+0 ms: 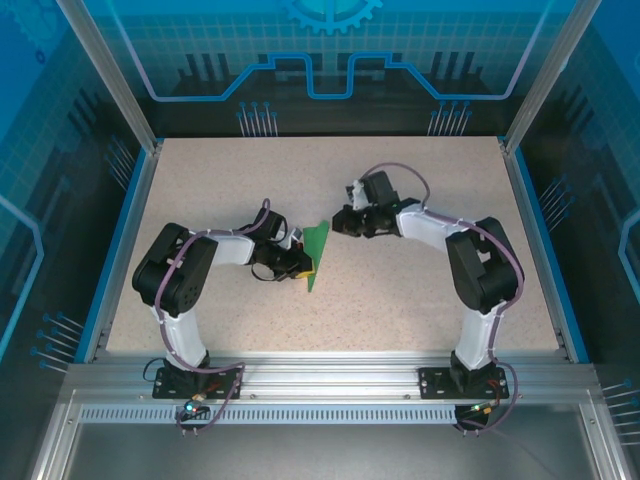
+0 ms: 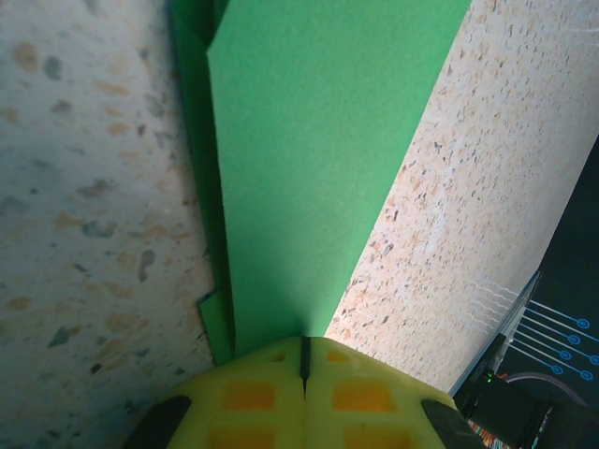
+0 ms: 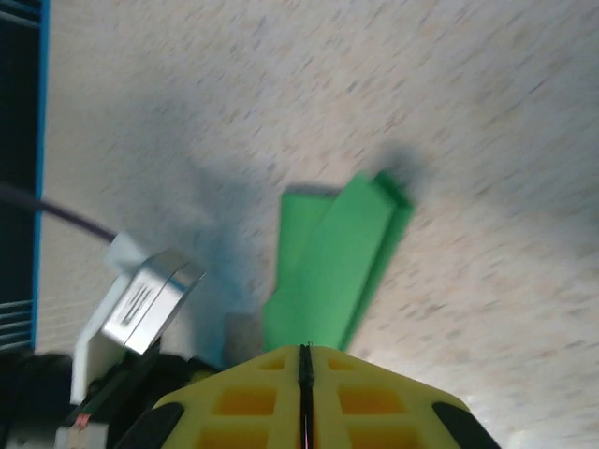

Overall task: Fold a paper plane with a square sheet of paper (fold left side to right side)
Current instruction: Fold the wing for the fifth time at the center of the table.

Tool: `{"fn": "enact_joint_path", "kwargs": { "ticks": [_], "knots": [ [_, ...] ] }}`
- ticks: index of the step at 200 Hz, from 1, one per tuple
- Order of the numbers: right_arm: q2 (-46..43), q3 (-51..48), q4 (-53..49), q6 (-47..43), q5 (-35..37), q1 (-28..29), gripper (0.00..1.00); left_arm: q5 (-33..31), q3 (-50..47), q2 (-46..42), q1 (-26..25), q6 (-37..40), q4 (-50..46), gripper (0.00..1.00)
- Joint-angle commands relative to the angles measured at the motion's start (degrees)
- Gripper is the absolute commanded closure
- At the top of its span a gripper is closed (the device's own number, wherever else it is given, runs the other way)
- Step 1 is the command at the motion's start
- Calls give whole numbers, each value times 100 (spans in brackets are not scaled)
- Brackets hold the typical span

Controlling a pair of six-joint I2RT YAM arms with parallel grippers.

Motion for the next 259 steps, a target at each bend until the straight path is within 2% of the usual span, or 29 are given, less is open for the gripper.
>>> {"fn": "enact_joint_path", "kwargs": {
  "ticks": [1,69,166,223,259],
  "knots": [
    [149,-210,502,479,-242,296,91,-312,-150,273,-16,47,-659,100],
    [701,107,315,598,-165,654,91,-312,-148,277,-17,48,-666,100],
    [1120,340,-437,363,236,711,91,-319,-135,306,-17,55,-694,100],
    [1186,539,-633,25,507,418,91,-320,-108,349,-17,66,-745,100],
    [1428,1074,-881,-203,509,77,91,-311,-91,383,-14,57,-758,100]
  ]
}}
